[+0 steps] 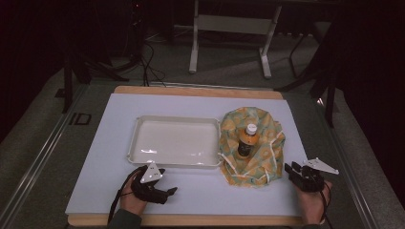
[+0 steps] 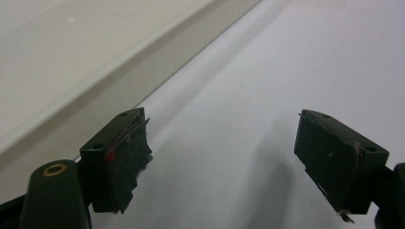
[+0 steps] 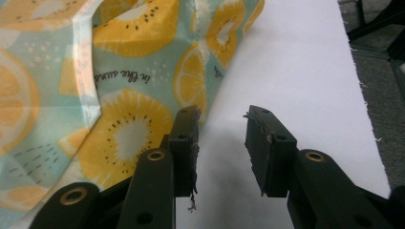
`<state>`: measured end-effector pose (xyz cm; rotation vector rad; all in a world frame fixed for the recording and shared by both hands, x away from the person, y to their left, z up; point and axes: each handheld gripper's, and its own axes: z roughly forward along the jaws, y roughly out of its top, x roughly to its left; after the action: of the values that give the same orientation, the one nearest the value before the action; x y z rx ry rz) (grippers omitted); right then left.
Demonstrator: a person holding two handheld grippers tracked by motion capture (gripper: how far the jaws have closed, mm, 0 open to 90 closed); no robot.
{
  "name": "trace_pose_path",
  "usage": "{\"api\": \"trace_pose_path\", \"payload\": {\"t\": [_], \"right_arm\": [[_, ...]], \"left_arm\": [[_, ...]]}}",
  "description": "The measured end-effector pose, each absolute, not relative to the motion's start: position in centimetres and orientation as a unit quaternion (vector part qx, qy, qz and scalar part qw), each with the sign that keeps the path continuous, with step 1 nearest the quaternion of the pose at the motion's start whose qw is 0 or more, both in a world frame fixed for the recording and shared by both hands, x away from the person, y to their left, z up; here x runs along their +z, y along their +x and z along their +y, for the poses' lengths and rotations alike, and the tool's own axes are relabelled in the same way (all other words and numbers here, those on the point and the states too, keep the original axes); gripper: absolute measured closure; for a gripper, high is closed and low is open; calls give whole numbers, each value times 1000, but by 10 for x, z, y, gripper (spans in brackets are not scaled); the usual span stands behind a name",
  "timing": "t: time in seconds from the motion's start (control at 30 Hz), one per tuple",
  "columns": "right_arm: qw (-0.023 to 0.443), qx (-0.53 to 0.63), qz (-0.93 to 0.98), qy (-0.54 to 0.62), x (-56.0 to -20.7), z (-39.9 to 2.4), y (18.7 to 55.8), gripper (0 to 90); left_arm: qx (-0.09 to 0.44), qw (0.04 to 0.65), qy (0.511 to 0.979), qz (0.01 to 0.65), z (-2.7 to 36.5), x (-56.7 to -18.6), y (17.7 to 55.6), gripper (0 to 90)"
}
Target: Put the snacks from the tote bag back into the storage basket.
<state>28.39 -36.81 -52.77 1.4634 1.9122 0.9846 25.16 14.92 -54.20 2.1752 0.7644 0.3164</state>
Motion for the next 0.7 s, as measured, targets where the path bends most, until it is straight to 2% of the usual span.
{"api": "trace_pose_path", "payload": {"t": [0.17, 0.7], "right_arm": [[270, 369, 717, 527, -521, -362, 279, 696], [274, 346, 744, 502, -507, -361, 277, 743]], "left_arm": [[116, 390, 864, 298, 148, -543, 253, 199], [123, 387, 869, 284, 146, -542, 250, 209]]}}
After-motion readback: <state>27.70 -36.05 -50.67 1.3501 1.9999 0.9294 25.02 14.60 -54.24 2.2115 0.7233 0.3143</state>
